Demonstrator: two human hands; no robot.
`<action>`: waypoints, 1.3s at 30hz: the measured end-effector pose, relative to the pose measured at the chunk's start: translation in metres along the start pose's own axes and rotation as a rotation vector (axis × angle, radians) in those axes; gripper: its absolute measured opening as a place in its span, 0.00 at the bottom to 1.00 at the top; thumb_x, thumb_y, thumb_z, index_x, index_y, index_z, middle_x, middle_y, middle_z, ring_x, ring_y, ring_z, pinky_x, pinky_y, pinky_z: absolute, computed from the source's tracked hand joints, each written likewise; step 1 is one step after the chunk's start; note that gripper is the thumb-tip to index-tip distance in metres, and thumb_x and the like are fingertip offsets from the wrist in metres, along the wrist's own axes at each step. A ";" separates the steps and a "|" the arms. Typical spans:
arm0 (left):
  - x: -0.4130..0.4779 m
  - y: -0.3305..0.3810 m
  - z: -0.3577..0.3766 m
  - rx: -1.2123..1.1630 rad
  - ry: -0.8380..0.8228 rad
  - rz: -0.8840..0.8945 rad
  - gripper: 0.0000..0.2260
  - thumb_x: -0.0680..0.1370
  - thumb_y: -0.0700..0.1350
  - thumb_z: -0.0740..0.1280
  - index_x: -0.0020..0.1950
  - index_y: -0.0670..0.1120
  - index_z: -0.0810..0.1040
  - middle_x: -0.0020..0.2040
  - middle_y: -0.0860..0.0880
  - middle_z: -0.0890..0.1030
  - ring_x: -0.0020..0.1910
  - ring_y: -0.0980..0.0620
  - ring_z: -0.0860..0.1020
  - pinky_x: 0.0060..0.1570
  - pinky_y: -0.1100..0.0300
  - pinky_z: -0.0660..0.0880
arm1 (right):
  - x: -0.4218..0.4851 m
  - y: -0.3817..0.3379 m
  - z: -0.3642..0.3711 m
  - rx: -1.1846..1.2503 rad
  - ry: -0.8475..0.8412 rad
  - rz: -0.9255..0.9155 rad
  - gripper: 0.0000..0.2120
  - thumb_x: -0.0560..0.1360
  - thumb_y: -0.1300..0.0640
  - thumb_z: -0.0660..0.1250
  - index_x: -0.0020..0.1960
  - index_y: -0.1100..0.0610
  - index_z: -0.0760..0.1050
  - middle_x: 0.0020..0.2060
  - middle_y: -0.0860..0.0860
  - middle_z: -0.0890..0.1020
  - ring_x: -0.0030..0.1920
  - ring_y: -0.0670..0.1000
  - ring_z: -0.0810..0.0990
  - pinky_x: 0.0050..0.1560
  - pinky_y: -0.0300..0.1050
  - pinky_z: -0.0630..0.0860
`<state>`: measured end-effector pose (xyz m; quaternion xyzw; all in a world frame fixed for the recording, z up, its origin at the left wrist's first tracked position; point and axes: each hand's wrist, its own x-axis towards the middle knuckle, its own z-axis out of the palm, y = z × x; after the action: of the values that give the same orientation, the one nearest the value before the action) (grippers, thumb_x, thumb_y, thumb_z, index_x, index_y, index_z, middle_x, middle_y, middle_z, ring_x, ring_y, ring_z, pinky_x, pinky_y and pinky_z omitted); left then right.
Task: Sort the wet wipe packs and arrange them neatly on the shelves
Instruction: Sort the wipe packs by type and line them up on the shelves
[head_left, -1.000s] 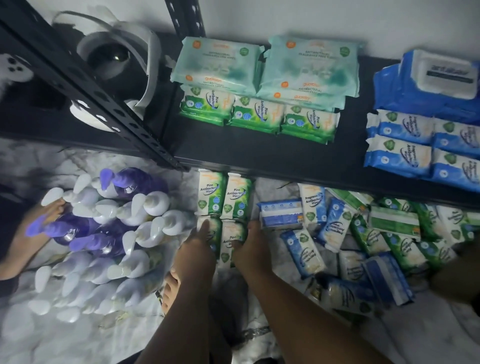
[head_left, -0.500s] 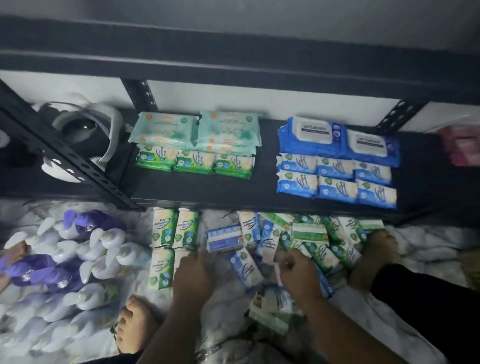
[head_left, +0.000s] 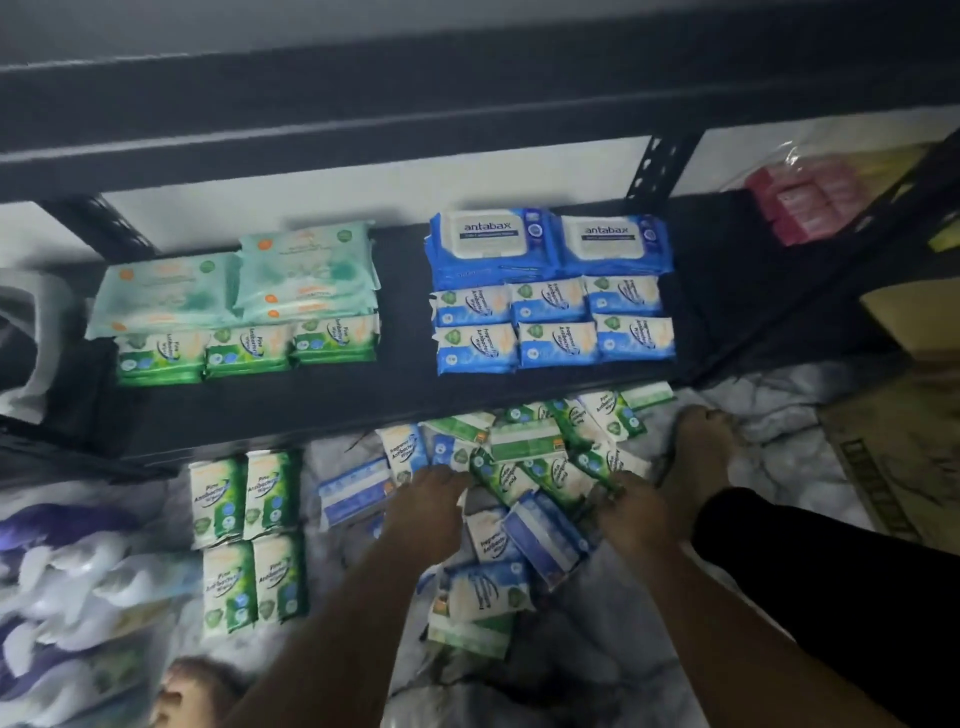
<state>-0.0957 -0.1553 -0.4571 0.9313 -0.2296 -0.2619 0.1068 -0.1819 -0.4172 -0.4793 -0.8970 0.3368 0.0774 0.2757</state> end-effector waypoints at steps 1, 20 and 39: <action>0.010 0.003 0.004 0.024 0.001 0.028 0.23 0.79 0.43 0.63 0.75 0.52 0.70 0.71 0.48 0.72 0.71 0.46 0.68 0.68 0.50 0.70 | 0.004 0.001 0.004 0.005 0.021 -0.014 0.08 0.77 0.58 0.66 0.51 0.61 0.81 0.45 0.62 0.84 0.47 0.63 0.83 0.47 0.48 0.78; 0.082 0.012 0.060 0.402 0.114 0.323 0.30 0.68 0.42 0.73 0.70 0.55 0.76 0.56 0.41 0.78 0.54 0.38 0.75 0.51 0.46 0.71 | 0.026 0.013 0.054 -0.249 -0.197 -0.092 0.34 0.65 0.45 0.76 0.67 0.58 0.74 0.60 0.57 0.78 0.58 0.62 0.79 0.56 0.52 0.78; -0.023 0.037 0.007 -0.158 0.113 -0.186 0.25 0.72 0.56 0.72 0.62 0.55 0.62 0.54 0.50 0.81 0.54 0.44 0.80 0.54 0.50 0.74 | -0.031 -0.022 -0.019 0.223 -0.058 0.088 0.13 0.68 0.66 0.68 0.49 0.54 0.81 0.43 0.54 0.83 0.44 0.56 0.80 0.42 0.42 0.71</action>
<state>-0.1306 -0.1769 -0.4414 0.9505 -0.1143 -0.2349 0.1680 -0.1921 -0.3970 -0.4435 -0.8425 0.3744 0.0773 0.3796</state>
